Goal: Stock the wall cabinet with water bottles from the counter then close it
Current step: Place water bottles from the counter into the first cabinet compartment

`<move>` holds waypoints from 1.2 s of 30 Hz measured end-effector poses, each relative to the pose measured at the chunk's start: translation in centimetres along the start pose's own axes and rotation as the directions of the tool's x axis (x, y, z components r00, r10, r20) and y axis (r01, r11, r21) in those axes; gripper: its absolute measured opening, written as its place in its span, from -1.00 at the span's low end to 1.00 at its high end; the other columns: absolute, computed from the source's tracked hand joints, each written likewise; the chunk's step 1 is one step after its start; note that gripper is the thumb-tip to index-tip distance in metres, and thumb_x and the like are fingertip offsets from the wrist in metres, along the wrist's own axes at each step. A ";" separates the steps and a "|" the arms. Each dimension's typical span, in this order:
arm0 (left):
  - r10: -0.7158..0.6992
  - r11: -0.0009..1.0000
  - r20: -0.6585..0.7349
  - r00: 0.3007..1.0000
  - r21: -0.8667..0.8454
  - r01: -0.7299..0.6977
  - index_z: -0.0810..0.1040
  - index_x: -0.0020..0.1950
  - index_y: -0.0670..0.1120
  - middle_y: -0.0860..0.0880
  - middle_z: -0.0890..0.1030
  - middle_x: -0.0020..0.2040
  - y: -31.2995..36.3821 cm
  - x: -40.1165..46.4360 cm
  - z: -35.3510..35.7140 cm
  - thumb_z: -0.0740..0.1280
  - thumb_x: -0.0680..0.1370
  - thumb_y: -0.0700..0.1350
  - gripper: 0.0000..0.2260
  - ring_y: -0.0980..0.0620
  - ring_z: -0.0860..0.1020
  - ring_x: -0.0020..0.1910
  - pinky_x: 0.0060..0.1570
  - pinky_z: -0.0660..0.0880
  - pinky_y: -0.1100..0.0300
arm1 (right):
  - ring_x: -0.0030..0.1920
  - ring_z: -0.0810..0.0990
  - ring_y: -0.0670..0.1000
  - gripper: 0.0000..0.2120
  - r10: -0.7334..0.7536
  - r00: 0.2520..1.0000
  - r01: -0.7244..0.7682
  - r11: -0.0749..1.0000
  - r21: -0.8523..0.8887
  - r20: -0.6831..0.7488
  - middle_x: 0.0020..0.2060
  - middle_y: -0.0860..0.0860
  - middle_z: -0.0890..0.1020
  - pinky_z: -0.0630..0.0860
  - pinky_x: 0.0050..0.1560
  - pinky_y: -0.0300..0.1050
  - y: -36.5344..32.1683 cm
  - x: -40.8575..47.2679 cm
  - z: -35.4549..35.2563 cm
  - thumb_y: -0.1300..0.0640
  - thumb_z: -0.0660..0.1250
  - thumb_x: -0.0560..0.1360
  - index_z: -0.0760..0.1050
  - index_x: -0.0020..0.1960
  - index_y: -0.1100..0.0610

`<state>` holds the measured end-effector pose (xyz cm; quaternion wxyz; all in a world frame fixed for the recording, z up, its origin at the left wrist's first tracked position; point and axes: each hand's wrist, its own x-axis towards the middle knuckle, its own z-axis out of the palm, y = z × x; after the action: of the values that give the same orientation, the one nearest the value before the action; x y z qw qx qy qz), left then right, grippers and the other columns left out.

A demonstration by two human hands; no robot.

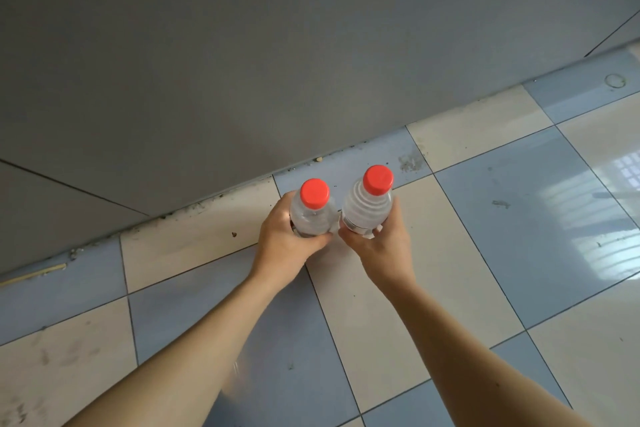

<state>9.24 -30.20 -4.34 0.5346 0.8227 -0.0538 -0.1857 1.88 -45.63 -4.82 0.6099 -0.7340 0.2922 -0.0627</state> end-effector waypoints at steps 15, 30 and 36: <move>-0.219 0.975 -0.166 0.962 -0.081 0.208 0.55 0.11 0.16 0.30 0.65 -0.01 10.4 -13.5 -7.7 0.66 0.29 0.02 -0.53 0.29 0.60 0.02 -0.13 0.50 0.48 | 0.05 0.61 -0.23 -0.41 0.070 0.995 -0.064 0.995 -0.081 0.077 -0.01 -0.38 0.60 0.53 -0.09 -0.41 -13.0 -12.4 -2.0 0.14 0.60 0.38 0.37 0.15 -0.35; -0.096 0.975 -0.339 0.936 -0.219 0.020 0.55 0.04 0.30 0.30 0.66 -0.01 43.7 -29.1 -37.6 0.68 0.26 0.02 -0.53 0.29 0.61 0.03 -0.10 0.49 0.46 | 0.03 0.65 -0.25 -0.43 -0.169 0.947 0.179 0.984 -0.009 0.275 -0.01 -0.34 0.65 0.53 -0.16 -0.47 -57.9 -28.2 -1.1 0.09 0.65 0.34 0.42 0.07 -0.39; 0.042 0.981 -0.426 0.904 -0.153 -0.118 0.59 0.12 0.16 0.24 0.70 -0.03 58.8 -34.3 -53.2 0.68 0.27 0.01 -0.51 0.28 0.64 -0.01 -0.09 0.51 0.42 | 0.06 0.67 -0.23 -0.42 -0.282 0.892 0.253 0.959 0.124 0.353 0.03 -0.27 0.69 0.53 -0.05 -0.45 -78.6 -35.1 1.2 0.16 0.67 0.32 0.49 0.19 -0.19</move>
<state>3.26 0.57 76.20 0.6110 0.7902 0.0456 0.0141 1.26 -20.18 77.37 0.6664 -0.7424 0.0666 -0.0186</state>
